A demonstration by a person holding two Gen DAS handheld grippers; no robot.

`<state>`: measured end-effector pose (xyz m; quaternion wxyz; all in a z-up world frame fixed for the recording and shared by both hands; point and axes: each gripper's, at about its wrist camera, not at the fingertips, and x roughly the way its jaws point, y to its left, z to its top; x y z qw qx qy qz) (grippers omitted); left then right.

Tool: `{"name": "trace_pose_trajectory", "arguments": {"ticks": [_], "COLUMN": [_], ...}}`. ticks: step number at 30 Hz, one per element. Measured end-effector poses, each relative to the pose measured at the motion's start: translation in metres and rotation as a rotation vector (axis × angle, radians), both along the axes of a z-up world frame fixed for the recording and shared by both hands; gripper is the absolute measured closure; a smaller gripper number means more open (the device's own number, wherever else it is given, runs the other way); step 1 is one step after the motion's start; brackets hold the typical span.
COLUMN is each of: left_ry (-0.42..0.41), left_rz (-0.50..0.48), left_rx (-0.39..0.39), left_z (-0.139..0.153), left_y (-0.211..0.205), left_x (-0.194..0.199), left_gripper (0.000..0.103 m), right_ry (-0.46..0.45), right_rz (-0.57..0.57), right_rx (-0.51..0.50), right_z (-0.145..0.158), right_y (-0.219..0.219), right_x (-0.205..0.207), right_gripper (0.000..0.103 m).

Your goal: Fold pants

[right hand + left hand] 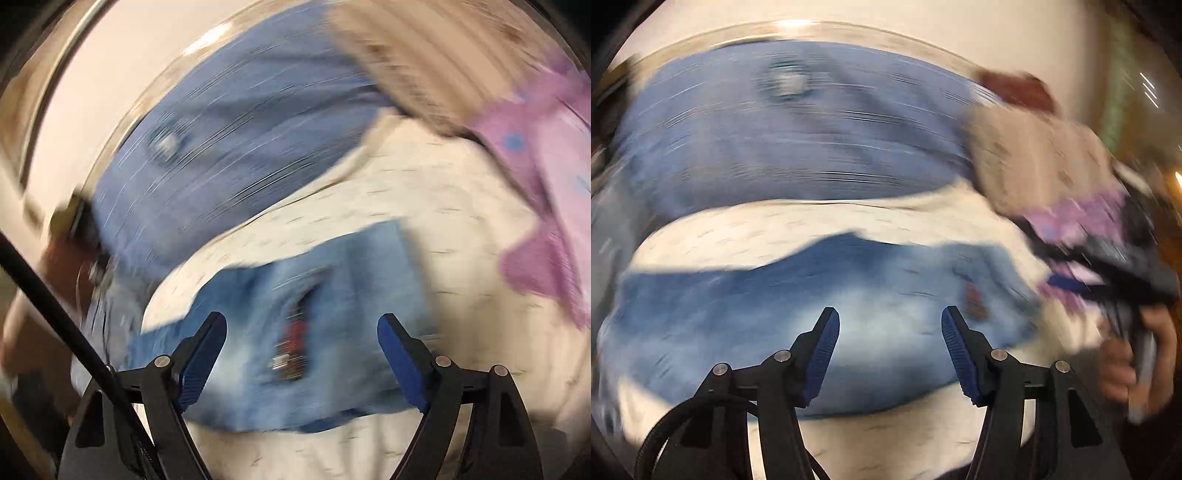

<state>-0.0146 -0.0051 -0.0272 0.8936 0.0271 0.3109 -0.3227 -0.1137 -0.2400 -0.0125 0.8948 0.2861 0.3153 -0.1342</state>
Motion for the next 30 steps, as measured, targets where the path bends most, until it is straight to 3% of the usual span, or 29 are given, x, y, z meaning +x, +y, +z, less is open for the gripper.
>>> {"name": "trace_pose_trajectory", "arguments": {"ticks": [4, 9, 13, 17, 18, 20, 22, 24, 25, 30], "left_ry": [-0.06, -0.097, -0.104, -0.177, -0.208, -0.245, -0.28, -0.222, -0.164, 0.035], "left_rz": [-0.203, -0.347, -0.468, -0.591, -0.593, -0.589, -0.552, -0.536, -0.529, -0.475], "left_rx": [0.149, 0.246, 0.341, 0.472, 0.507, 0.544, 0.548, 0.498, 0.43, 0.18], "left_z": [-0.013, -0.025, -0.043, -0.07, -0.077, -0.087, -0.094, -0.096, -0.089, -0.067], "left_y": [-0.061, -0.112, -0.155, -0.196, -0.204, -0.219, -0.225, -0.223, -0.216, -0.182], "left_x": [-0.007, -0.009, -0.007, -0.01, -0.012, -0.013, -0.011, 0.0, 0.007, 0.032], "left_gripper": [0.045, 0.045, 0.045, 0.044, 0.043, 0.051, 0.069, 0.077, 0.084, 0.089], "right_ry": [0.006, 0.0, -0.044, -0.047, -0.045, -0.044, -0.045, -0.053, -0.058, -0.023], "right_rz": [-0.12, -0.233, -0.244, -0.21, -0.212, -0.224, -0.236, -0.249, -0.243, -0.194], "right_rx": [0.115, 0.184, 0.287, 0.344, 0.347, 0.361, 0.379, 0.411, 0.418, 0.406], "right_z": [-0.015, -0.029, -0.041, -0.048, -0.048, -0.05, -0.051, -0.056, -0.057, -0.052], "right_y": [-0.036, -0.069, -0.086, -0.09, -0.09, -0.091, -0.093, -0.097, -0.097, -0.105], "right_x": [-0.012, -0.037, -0.046, -0.045, -0.045, -0.045, -0.046, -0.048, -0.049, -0.033], "right_gripper": [0.019, 0.019, 0.018, 0.018, 0.018, 0.018, 0.017, 0.015, 0.015, 0.015]}}
